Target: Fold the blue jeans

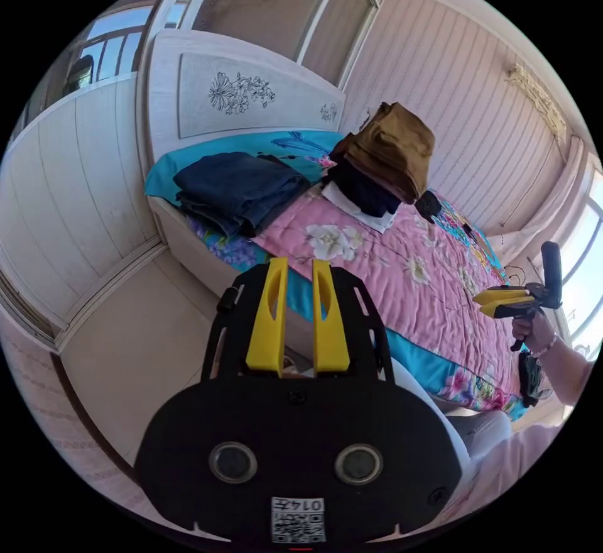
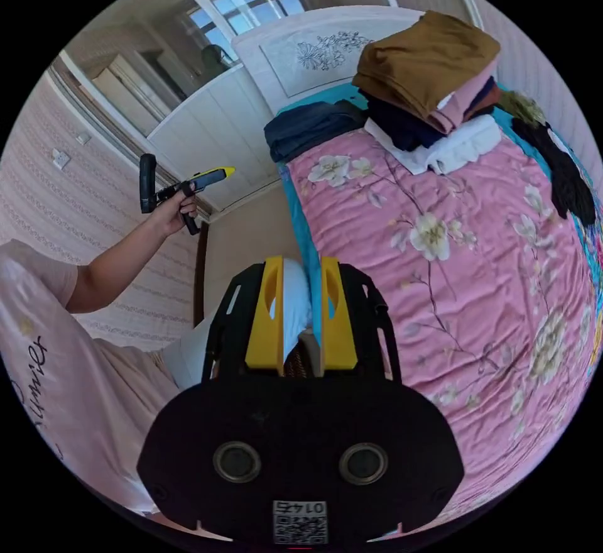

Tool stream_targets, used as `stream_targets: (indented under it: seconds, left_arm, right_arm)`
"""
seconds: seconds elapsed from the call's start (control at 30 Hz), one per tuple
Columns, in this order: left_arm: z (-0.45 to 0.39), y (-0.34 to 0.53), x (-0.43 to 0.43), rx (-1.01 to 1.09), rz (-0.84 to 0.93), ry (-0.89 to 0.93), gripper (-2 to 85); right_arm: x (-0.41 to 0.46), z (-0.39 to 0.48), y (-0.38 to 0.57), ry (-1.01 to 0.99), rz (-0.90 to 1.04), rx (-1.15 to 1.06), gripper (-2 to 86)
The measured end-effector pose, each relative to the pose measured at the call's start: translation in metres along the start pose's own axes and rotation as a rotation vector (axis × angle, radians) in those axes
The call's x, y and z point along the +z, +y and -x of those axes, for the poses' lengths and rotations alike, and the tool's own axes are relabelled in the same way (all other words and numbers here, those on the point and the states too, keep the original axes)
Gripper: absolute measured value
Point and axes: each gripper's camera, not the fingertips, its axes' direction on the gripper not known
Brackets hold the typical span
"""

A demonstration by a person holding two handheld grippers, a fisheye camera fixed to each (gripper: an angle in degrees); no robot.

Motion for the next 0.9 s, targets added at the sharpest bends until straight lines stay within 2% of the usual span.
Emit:
stream_targets:
  seconds: [0.23, 0.33, 0.47, 0.67, 0.8, 0.9]
  left_arm:
    - [0.105, -0.049, 0.025, -0.056, -0.016, -0.042, 8.4]
    - [0.128, -0.065, 0.033, -0.020, -0.019, -0.086, 8.9]
    - [0.174, -0.086, 0.040, -0.078, -0.045, -0.130, 8.9]
    - [0.225, -0.109, 0.064, -0.167, 0.012, -0.062, 8.5]
    - [0.247, -0.113, 0.061, -0.339, -0.005, -0.017, 3.9]
    - [0.254, -0.118, 0.059, -0.337, -0.009, -0.042, 0.0]
  right_arm:
    - [0.159, 0.058, -0.169, 0.100, 0.159, -0.263, 12.9]
    - [0.214, 0.082, -0.228, 0.130, 0.175, -0.363, 12.9]
    - [0.279, 0.111, -0.299, 0.145, 0.182, -0.458, 12.9]
    - [0.359, 0.125, -0.366, 0.192, 0.196, -0.552, 13.2]
    - [0.409, 0.119, -0.387, 0.223, 0.268, -0.545, 12.2]
    - [0.423, 0.112, -0.390, 0.270, 0.224, -0.579, 7.7]
